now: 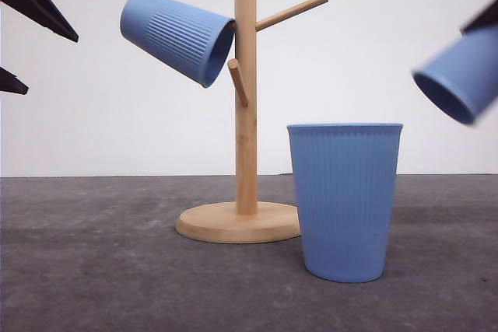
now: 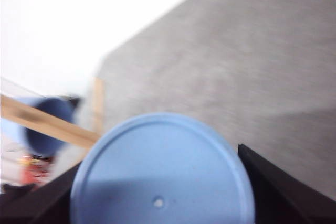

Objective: Place three cups

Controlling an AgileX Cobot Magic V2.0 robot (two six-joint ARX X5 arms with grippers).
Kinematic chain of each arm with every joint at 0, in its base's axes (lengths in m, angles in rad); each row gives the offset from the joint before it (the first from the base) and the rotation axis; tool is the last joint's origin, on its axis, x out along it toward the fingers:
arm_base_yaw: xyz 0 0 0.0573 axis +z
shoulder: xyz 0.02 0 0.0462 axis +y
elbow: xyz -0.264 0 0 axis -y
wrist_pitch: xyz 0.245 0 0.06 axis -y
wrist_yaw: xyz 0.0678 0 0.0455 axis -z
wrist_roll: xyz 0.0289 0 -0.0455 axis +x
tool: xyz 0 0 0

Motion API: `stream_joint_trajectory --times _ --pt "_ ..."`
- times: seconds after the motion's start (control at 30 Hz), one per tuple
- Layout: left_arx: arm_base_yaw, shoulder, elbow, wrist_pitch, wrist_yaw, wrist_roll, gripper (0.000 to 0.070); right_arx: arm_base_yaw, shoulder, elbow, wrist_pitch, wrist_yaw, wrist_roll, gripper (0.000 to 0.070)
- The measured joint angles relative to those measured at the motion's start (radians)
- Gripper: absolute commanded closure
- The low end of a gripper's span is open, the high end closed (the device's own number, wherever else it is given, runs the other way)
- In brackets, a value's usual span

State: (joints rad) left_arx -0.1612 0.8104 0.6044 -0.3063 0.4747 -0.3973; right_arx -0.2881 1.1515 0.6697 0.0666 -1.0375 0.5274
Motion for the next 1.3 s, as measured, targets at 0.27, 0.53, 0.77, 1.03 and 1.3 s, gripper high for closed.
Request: stream_joint_trajectory --times 0.27,0.53,0.77,1.03,1.3 --pt "0.0 0.0 0.0 0.001 0.0 0.0 0.0235 0.134 0.0 0.008 0.364 0.027 0.387 0.0351" --pt "0.0 0.0 0.0 0.004 0.0 0.0 0.0235 0.267 0.068 0.072 0.365 0.1 0.434 0.0351" --pt "0.0 0.0 0.0 0.004 0.0 0.0 0.0235 0.348 0.137 0.123 0.372 0.127 0.43 0.035" --pt "0.0 0.0 0.0 0.004 0.0 0.0 0.0235 0.437 0.221 0.124 0.4 0.151 0.42 0.0347" --pt "0.0 0.0 0.0 0.004 0.0 0.0 0.0235 0.489 0.259 0.129 0.423 0.175 0.419 0.025"
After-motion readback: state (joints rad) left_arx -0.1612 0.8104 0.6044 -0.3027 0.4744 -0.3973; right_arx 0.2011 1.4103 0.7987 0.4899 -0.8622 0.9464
